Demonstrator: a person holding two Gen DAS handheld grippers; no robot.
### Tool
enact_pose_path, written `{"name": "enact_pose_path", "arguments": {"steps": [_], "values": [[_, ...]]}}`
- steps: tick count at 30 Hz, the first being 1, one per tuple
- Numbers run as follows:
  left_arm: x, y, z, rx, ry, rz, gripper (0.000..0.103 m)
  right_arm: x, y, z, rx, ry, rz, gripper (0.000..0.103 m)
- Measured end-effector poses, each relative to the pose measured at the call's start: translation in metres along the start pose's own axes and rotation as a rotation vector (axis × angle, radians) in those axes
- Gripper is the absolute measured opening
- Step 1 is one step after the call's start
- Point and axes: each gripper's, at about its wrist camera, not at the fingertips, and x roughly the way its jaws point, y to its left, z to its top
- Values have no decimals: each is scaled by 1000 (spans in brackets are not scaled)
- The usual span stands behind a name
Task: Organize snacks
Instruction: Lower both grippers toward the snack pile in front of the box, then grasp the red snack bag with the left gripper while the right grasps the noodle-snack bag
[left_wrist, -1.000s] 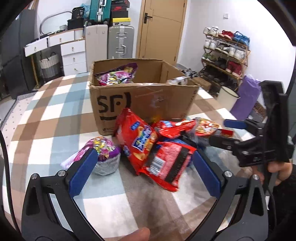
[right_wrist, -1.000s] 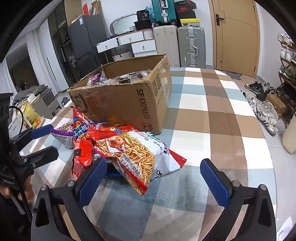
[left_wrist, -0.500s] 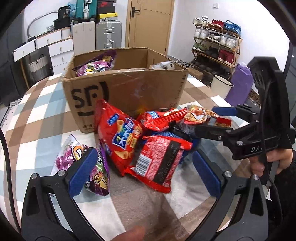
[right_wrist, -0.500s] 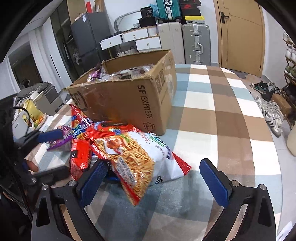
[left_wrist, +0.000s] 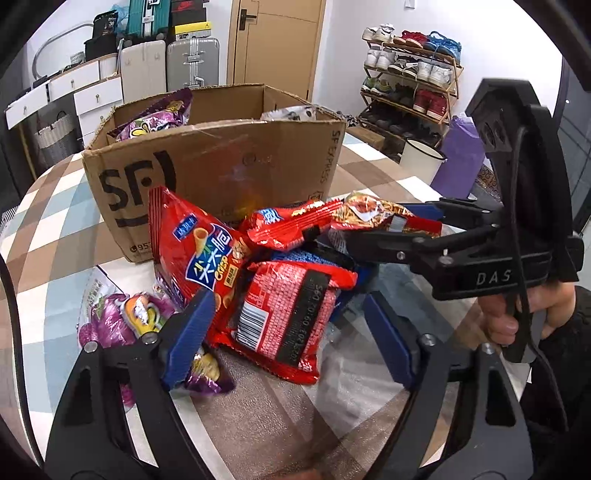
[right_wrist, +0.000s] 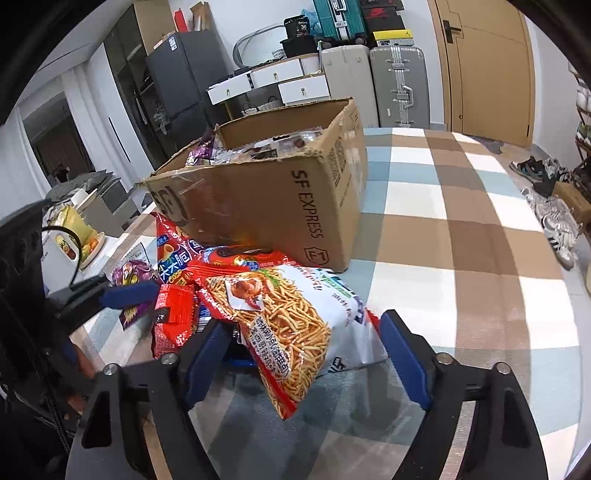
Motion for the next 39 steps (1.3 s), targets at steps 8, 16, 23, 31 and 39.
{"name": "enact_pose_path", "arguments": {"steps": [8, 16, 23, 31, 39], "values": [[13, 4, 1, -27, 32, -5, 48, -2, 1, -2, -5, -5, 11, 66], [7, 7, 2, -35, 5, -25, 42, -8, -2, -3, 7, -14, 31, 57], [-3, 13, 1, -61, -9, -31, 42, -13, -3, -3, 13, -20, 40, 49], [-18, 15, 4, -62, -40, -29, 42, -30, 1, 0, -2, -69, 47, 47], [-38, 18, 4, -74, -72, -26, 42, -43, 1, 4, -4, -102, 43, 47]]}}
